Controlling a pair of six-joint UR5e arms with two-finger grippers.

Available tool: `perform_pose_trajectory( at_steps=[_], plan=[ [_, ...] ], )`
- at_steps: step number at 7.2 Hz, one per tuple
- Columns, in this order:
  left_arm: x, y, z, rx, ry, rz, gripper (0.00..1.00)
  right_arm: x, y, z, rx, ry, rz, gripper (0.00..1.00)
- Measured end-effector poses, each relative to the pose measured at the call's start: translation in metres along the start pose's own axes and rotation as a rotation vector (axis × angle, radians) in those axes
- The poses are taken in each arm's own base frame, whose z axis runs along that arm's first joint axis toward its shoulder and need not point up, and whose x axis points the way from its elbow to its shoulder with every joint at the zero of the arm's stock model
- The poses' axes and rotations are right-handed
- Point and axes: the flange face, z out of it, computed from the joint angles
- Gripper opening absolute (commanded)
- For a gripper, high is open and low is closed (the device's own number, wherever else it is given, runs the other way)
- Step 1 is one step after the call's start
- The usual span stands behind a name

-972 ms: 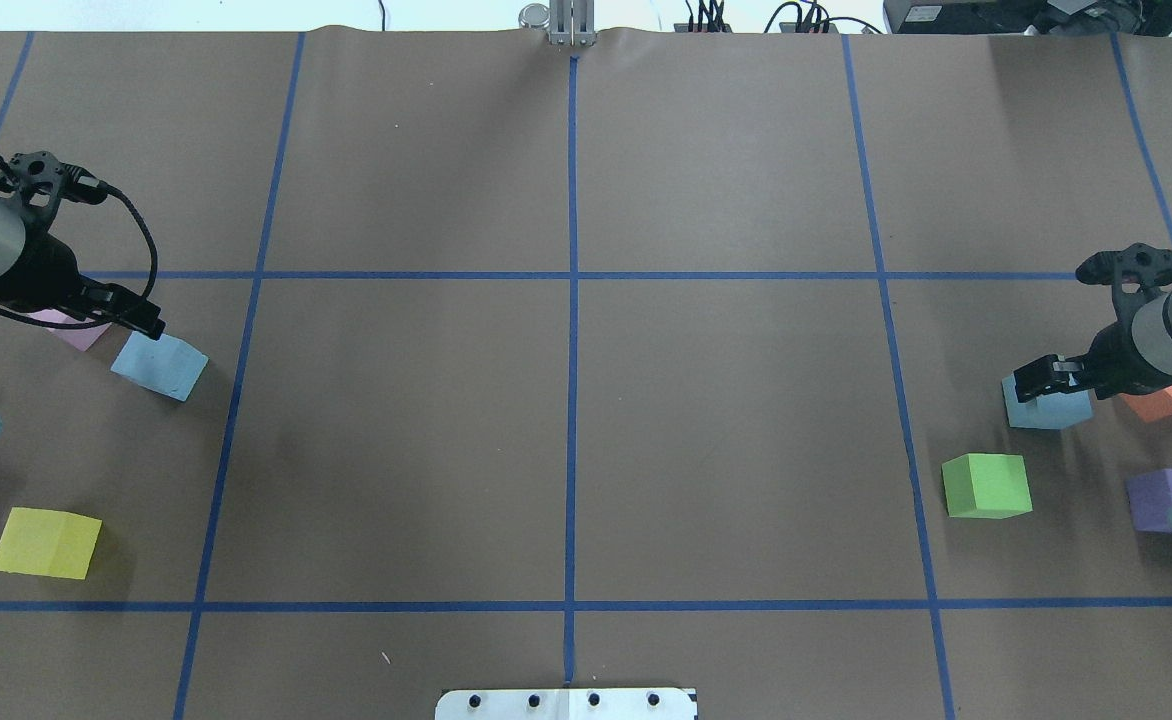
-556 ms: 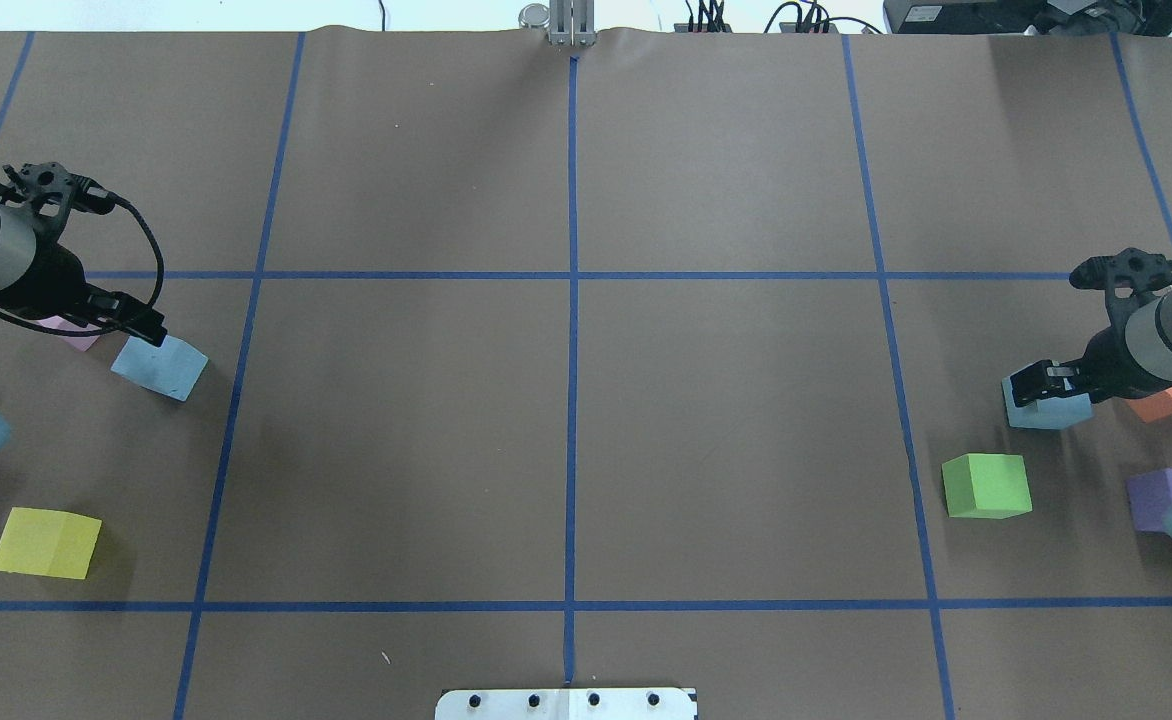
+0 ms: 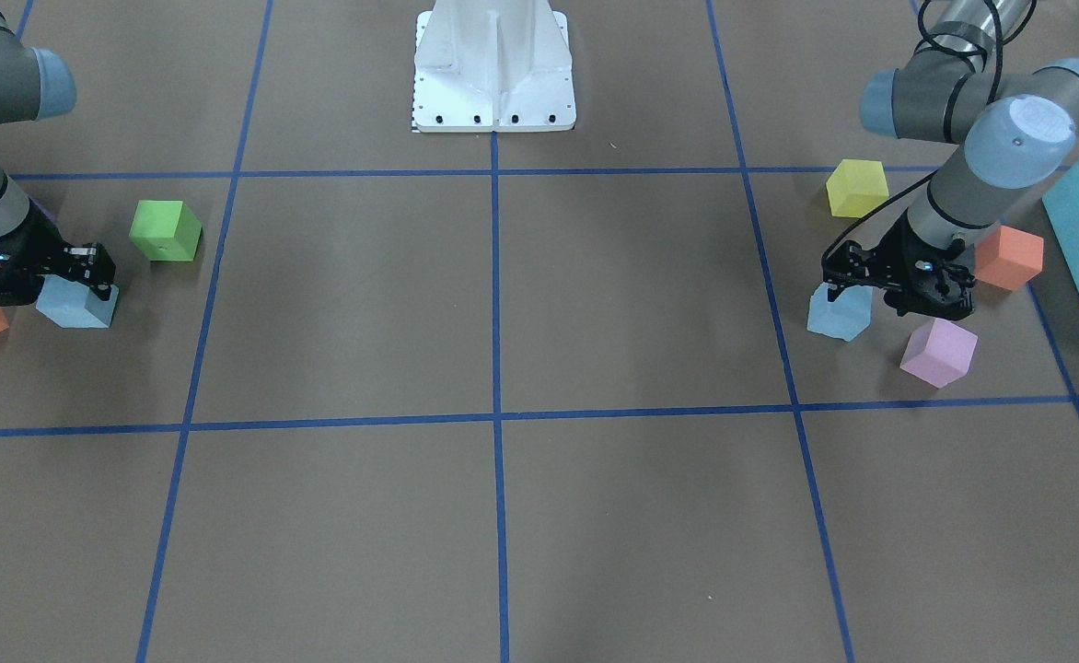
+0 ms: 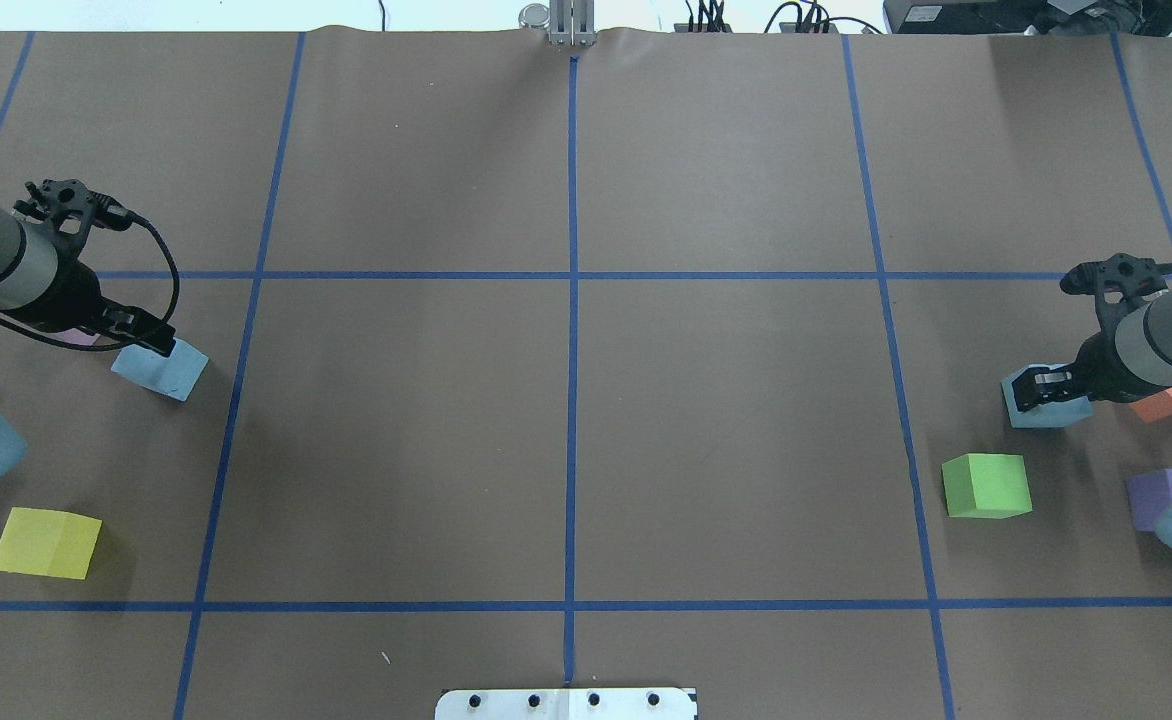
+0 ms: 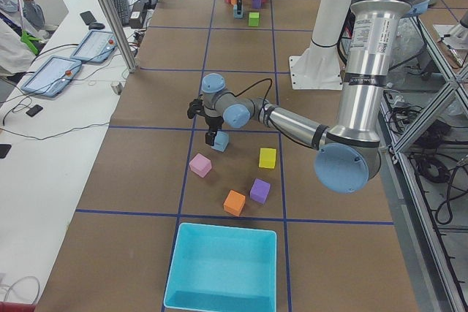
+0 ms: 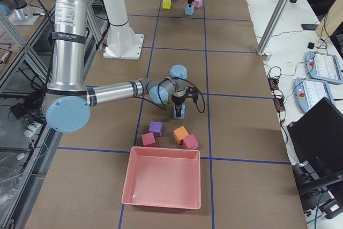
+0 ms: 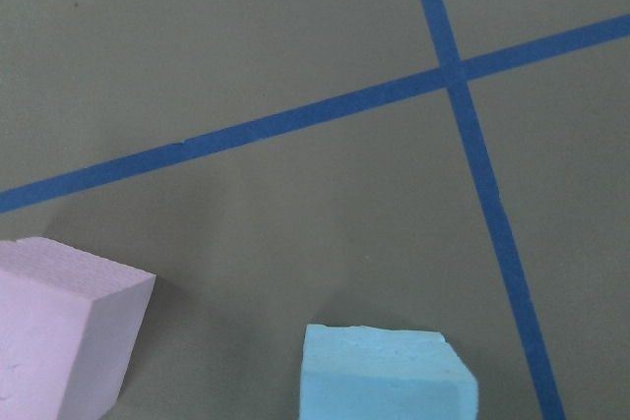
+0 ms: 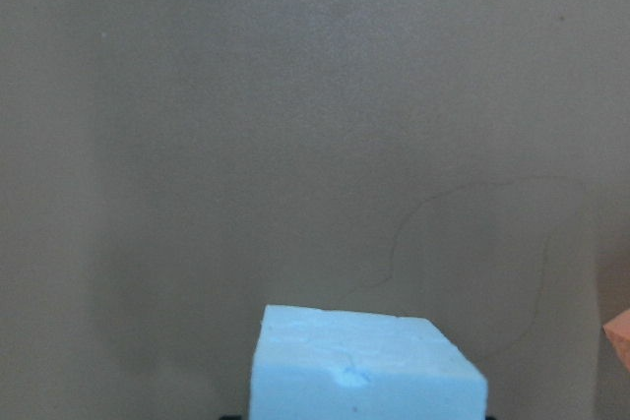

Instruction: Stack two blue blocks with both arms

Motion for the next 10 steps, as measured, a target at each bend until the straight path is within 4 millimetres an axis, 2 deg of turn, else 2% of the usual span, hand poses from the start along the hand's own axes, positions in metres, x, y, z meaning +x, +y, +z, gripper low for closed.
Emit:
perform_pose_trajectory(
  at_steps=[3, 4, 5, 7, 9, 10],
  plan=[
    [0.002, 0.001, 0.001, 0.011, -0.002, 0.009, 0.98, -0.021, -0.012, -0.009, 0.016, -0.025, -0.023, 0.55],
    [0.003, 0.002, 0.003, 0.012, -0.007, 0.013, 0.98, -0.033, -0.021, -0.017, 0.021, -0.034, -0.024, 0.55],
    [0.003, 0.002, 0.006, 0.009, -0.011, 0.015, 0.98, -0.053, -0.034, -0.03, 0.022, -0.035, -0.021, 0.55],
    [0.007, 0.005, 0.015, -0.005, -0.012, 0.017, 0.98, -0.126, -0.07, -0.074, 0.015, -0.025, -0.011, 0.55],
    [0.013, 0.007, 0.022, -0.014, -0.015, 0.013, 0.96, -0.198, -0.091, -0.11, 0.01, -0.033, -0.022, 0.55],
    [0.013, 0.008, 0.029, -0.02, -0.017, 0.011, 0.83, -0.224, -0.092, -0.116, 0.008, -0.044, -0.033, 0.55]
  ],
)
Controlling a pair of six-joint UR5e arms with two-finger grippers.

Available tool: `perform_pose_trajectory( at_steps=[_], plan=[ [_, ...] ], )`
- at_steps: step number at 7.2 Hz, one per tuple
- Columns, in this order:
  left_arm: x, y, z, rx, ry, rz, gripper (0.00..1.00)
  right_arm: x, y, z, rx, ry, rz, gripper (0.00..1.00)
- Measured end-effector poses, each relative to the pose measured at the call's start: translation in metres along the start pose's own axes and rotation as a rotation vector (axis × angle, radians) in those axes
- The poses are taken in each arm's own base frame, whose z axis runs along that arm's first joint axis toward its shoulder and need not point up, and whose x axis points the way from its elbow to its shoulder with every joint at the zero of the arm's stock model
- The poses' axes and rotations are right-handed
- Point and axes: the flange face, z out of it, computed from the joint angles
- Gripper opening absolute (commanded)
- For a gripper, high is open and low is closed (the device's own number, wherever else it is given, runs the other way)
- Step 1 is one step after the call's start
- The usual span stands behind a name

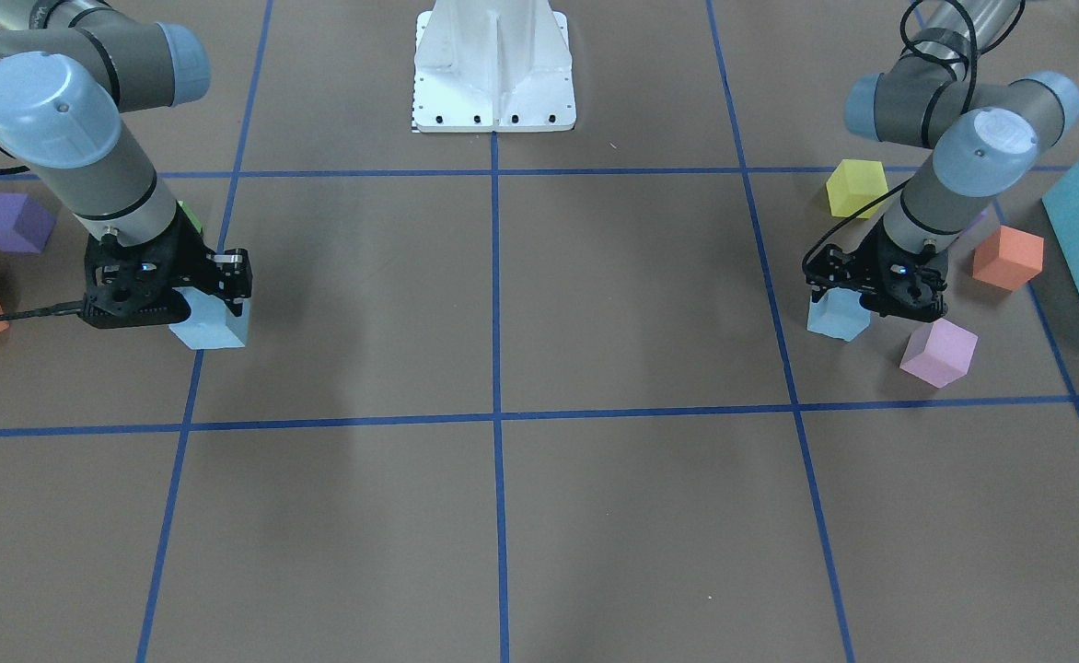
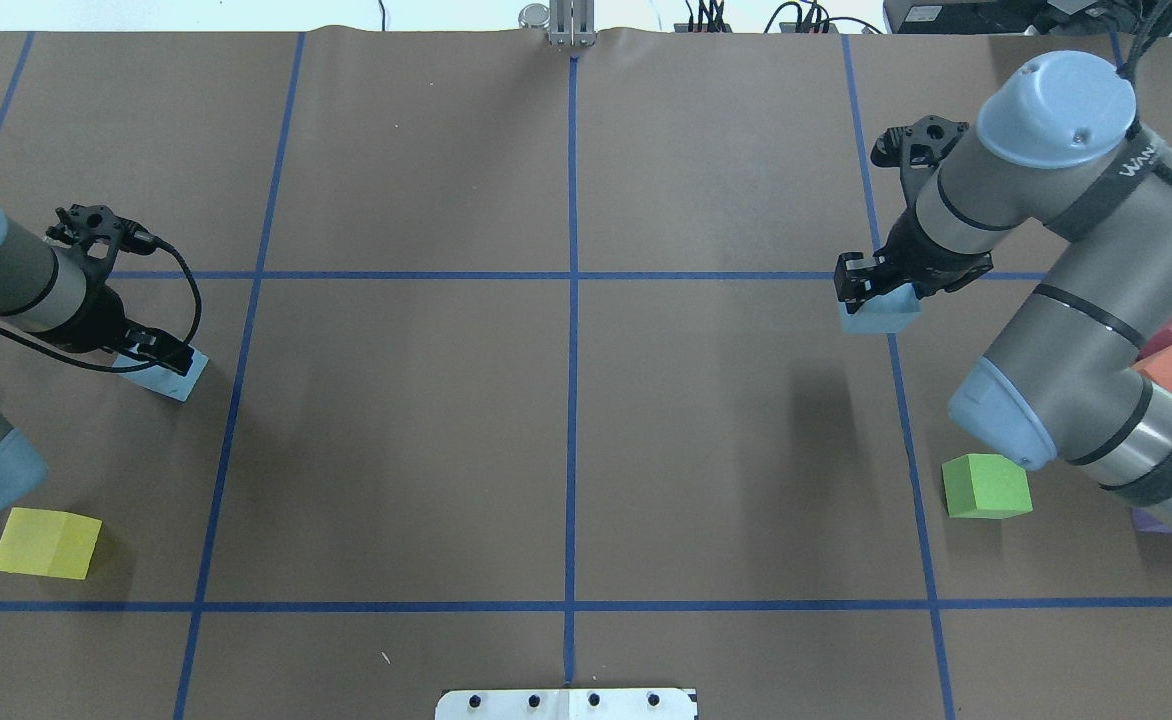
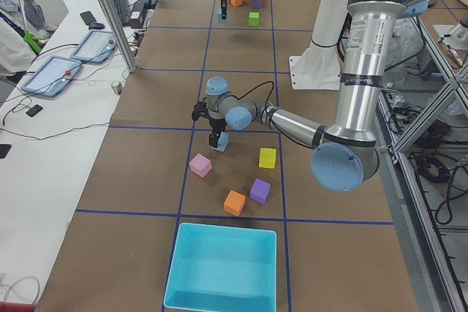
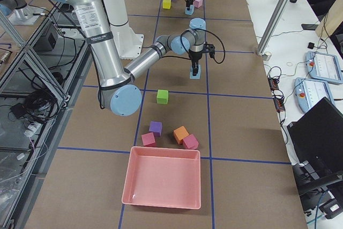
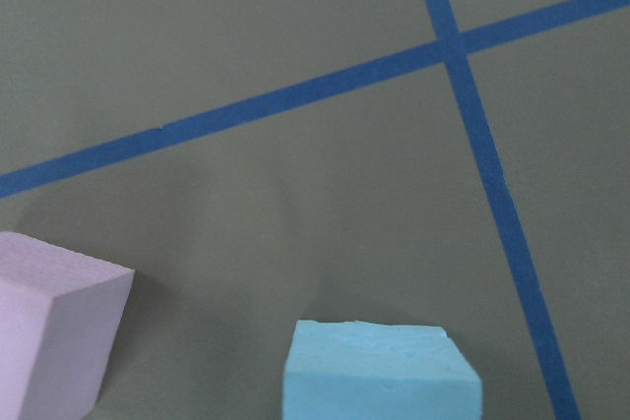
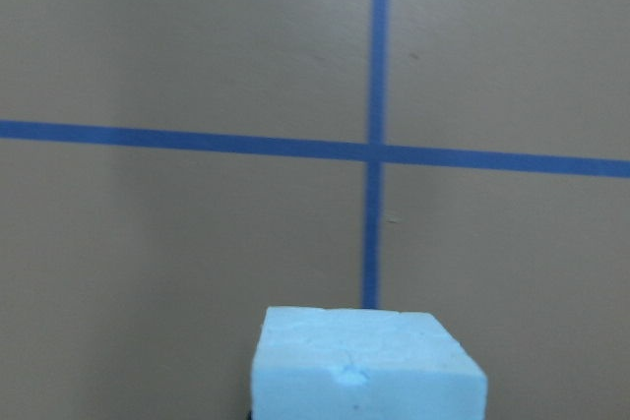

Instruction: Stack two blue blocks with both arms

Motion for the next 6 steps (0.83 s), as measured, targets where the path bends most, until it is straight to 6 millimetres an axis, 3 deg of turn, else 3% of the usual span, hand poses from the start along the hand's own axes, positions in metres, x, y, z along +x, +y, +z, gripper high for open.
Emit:
perform_pose_trajectory(
  at_steps=[1, 4, 5, 6],
  plan=[
    [-0.004, 0.001, 0.009, -0.002, 0.001, 0.0, 0.71, -0.023, 0.002, -0.002, -0.001, -0.012, -0.006, 0.56],
    [-0.005, -0.003, 0.019, 0.007, 0.018, -0.009, 0.69, -0.106, -0.005, 0.001, 0.017, -0.04, -0.016, 0.56],
    [-0.002, -0.006, 0.017, 0.011, 0.023, -0.008, 0.6, -0.126, -0.01, 0.002, 0.024, -0.042, -0.02, 0.56],
    [0.0, -0.007, 0.015, 0.013, 0.027, -0.007, 0.59, -0.136, -0.012, 0.002, 0.03, -0.043, -0.022, 0.56]
  ],
)
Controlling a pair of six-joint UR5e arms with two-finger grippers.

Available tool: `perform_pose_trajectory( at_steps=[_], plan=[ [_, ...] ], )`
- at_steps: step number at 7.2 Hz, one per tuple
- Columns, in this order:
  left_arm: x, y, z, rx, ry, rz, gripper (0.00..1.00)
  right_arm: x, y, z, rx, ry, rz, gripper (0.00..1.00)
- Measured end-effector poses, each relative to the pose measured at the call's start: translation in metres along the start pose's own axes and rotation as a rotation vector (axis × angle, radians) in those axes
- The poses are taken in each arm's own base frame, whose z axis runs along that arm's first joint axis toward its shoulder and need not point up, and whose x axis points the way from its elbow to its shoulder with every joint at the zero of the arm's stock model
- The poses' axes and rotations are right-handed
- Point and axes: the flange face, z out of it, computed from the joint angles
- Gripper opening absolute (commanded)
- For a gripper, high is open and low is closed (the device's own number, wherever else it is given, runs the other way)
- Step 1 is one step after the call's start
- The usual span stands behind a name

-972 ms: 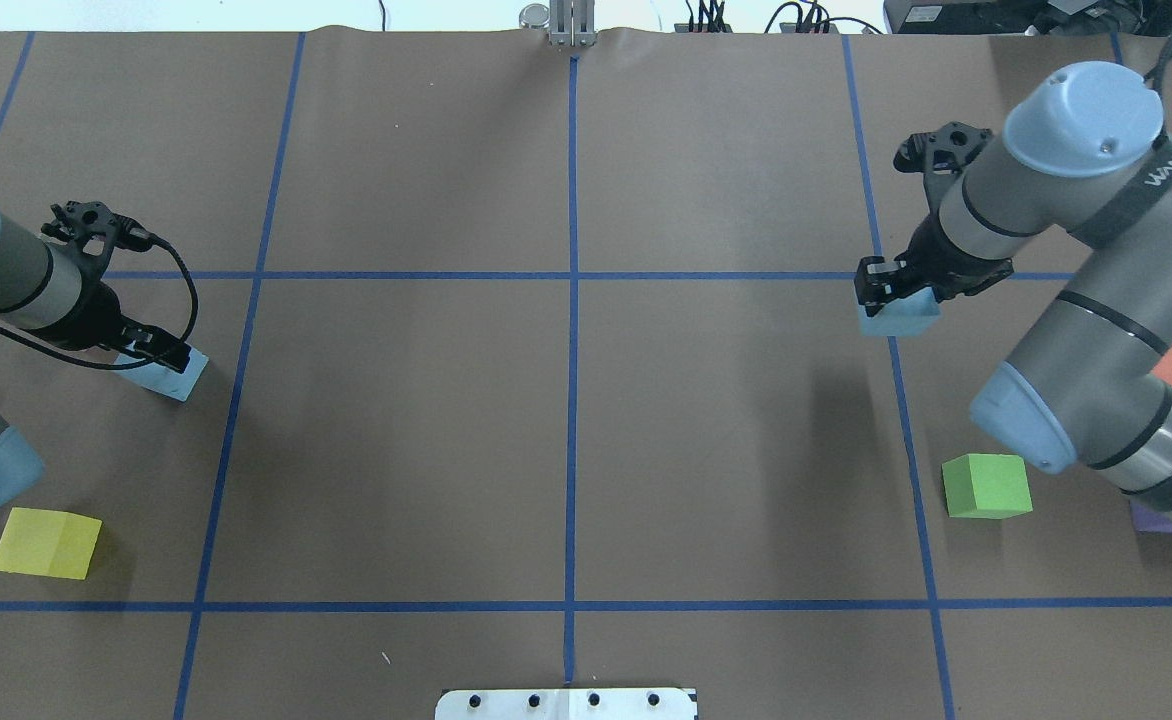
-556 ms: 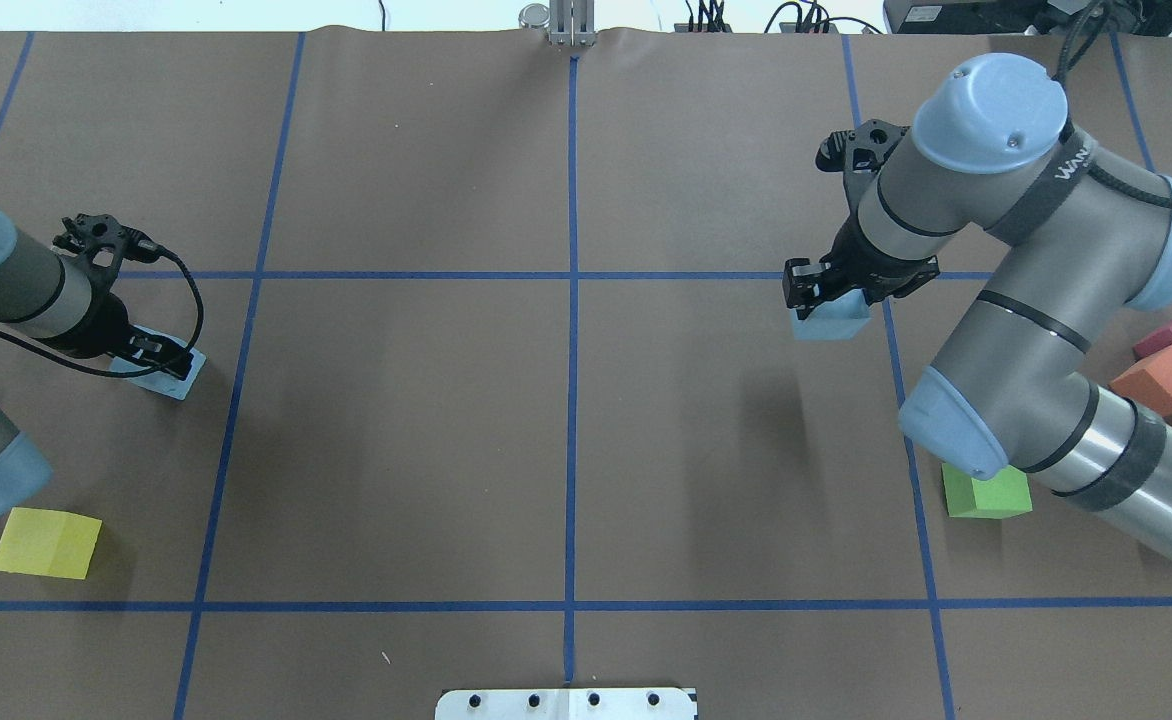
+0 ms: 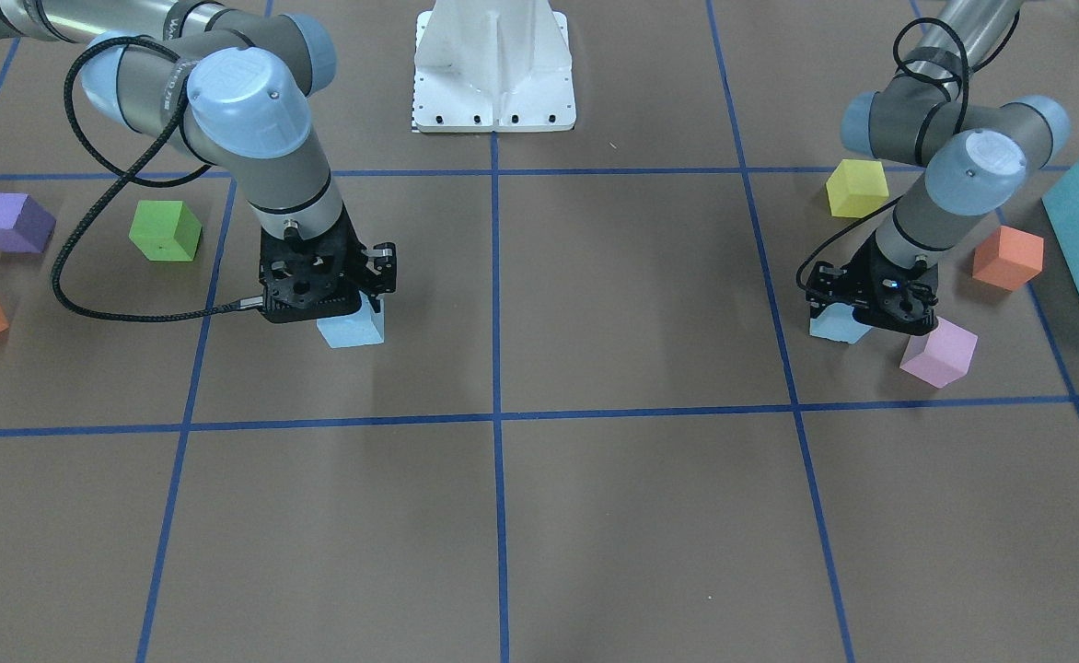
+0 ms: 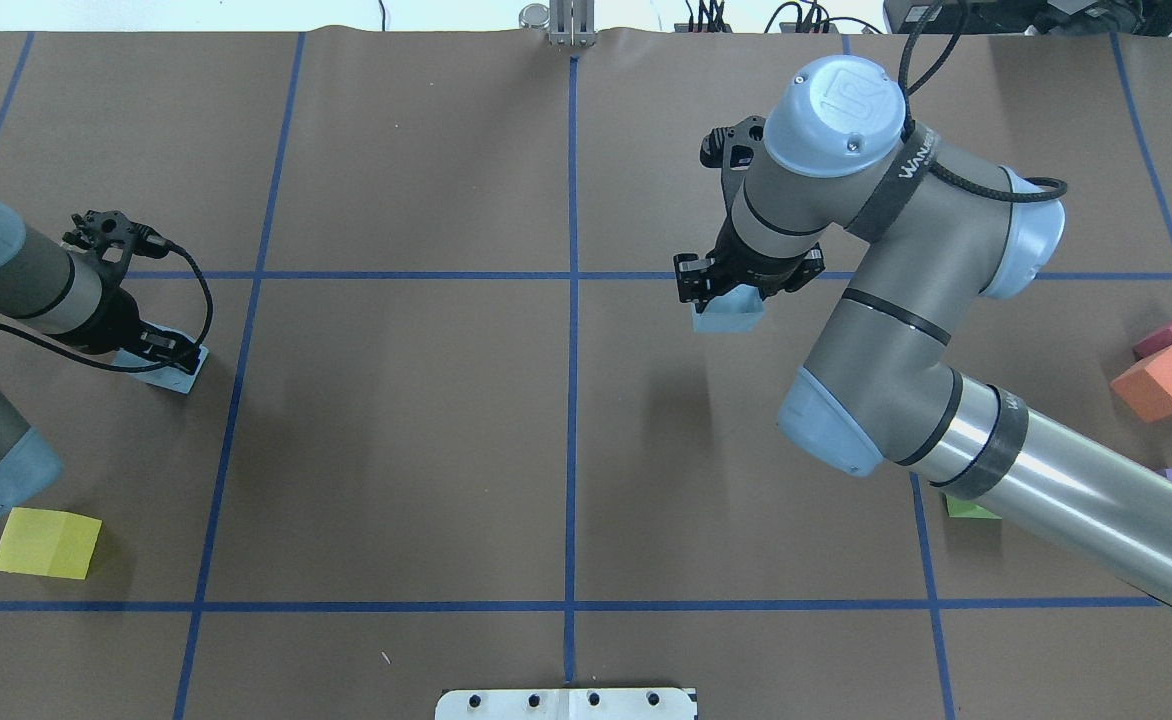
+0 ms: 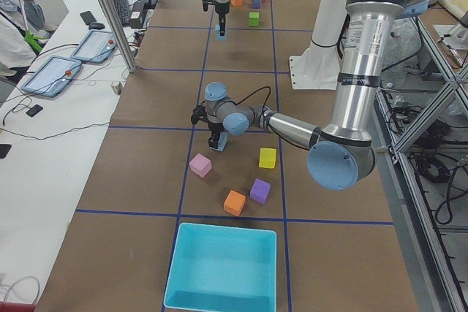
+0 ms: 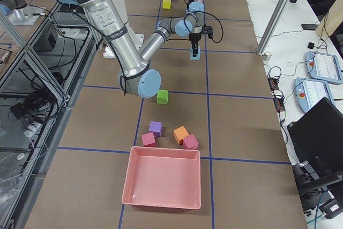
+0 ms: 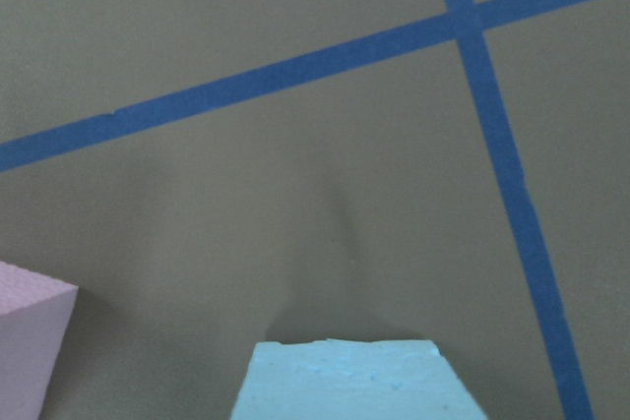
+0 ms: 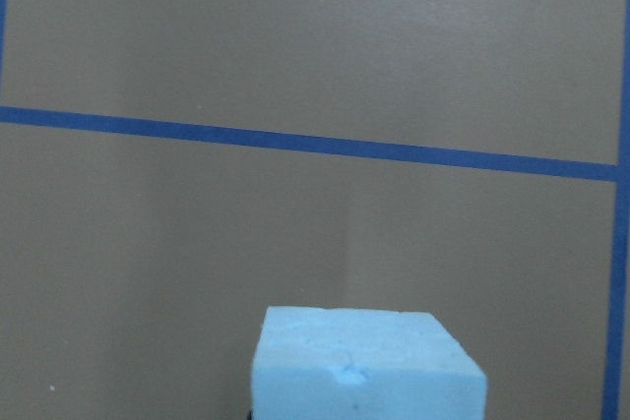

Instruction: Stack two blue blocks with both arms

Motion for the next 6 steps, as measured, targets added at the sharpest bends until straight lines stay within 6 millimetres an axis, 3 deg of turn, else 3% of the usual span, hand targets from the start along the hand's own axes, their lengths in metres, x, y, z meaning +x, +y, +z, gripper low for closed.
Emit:
perform_pose_trajectory(
  at_steps=[2, 3, 6],
  plan=[
    [0.01, -0.006, -0.006, 0.007, 0.009, -0.001, 0.61, -0.033, -0.004, 0.013, 0.014, 0.021, 0.016, 0.56],
    [0.025, -0.017, -0.015, -0.001, 0.016, -0.024, 0.61, -0.057, -0.008, 0.023, 0.024, 0.027, 0.018, 0.56],
    [0.101, -0.074, -0.059, -0.03, 0.017, -0.137, 0.61, -0.098, -0.027, 0.06, 0.073, -0.032, -0.012, 0.56]
  ],
)
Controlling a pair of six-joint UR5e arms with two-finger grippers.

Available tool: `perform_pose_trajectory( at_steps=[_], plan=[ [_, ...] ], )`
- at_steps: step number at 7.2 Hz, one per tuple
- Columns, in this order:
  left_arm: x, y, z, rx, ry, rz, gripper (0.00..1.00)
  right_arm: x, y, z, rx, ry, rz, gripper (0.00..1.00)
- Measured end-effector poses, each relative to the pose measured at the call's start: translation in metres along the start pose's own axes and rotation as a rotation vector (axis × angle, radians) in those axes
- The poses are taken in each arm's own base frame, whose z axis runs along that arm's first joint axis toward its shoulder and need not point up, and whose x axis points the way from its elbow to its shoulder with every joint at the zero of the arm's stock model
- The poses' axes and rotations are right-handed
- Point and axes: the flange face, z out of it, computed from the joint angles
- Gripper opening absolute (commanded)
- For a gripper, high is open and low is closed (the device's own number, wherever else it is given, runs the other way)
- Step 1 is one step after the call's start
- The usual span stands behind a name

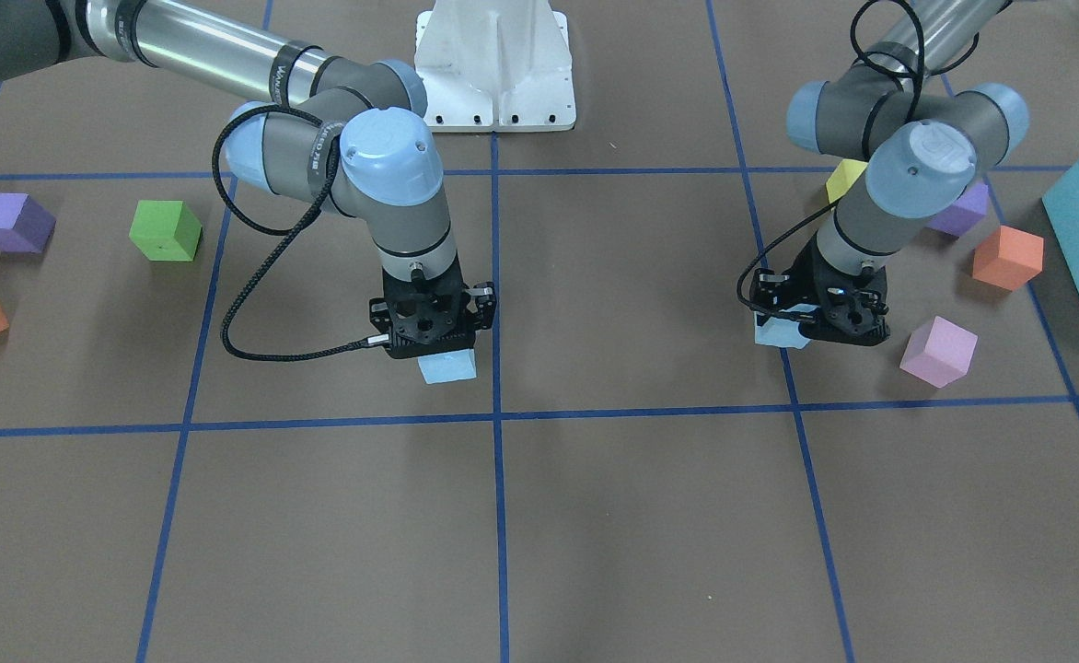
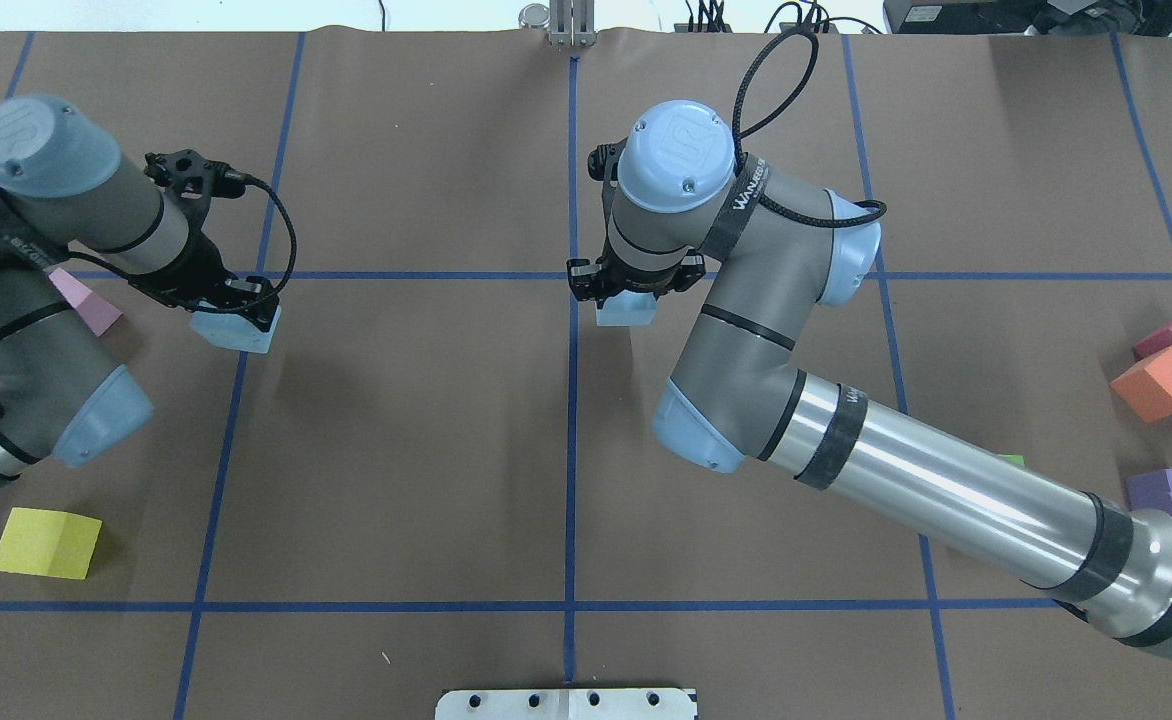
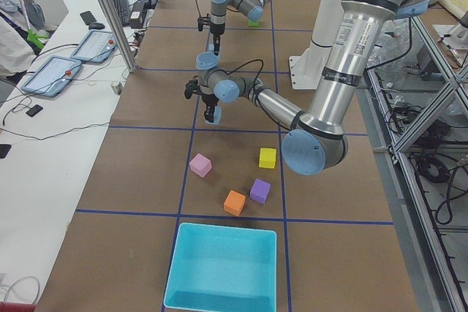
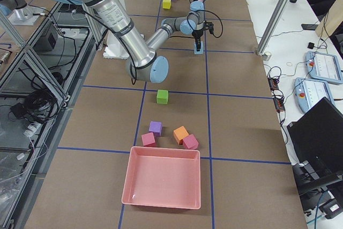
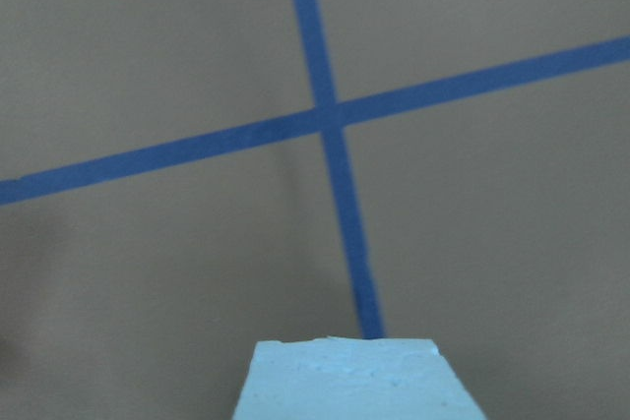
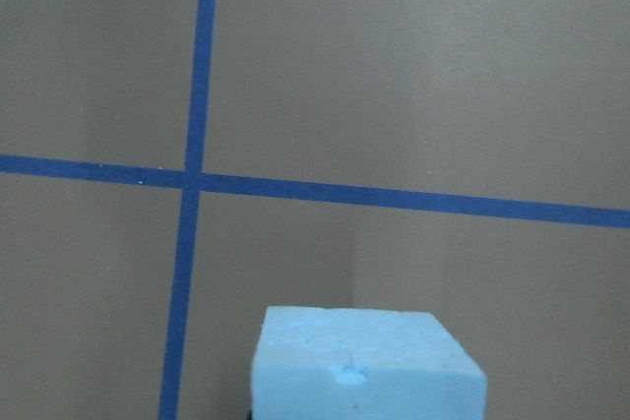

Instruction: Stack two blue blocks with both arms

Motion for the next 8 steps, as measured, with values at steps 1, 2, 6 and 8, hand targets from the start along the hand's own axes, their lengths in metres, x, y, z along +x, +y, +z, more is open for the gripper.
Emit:
perform_pose_trajectory(
  at_steps=[1, 2, 6, 8],
  plan=[
    [0.024, -0.011, -0.014, -0.006, -0.004, -0.019, 0.61, -0.017, -0.003, 0.007, 0.009, -0.01, -0.005, 0.57],
    [0.039, -0.018, -0.023, -0.007, -0.004, -0.033, 0.61, -0.032, -0.002, 0.011, 0.012, -0.012, -0.004, 0.57],
    [0.081, -0.031, -0.045, 0.013, 0.032, -0.108, 0.62, -0.049, 0.006, 0.037, -0.012, 0.021, 0.055, 0.98],
    [0.094, -0.031, -0.047, 0.014, 0.042, -0.121, 0.62, -0.051, 0.006, 0.038, -0.015, 0.023, 0.064, 1.0]
  ],
)
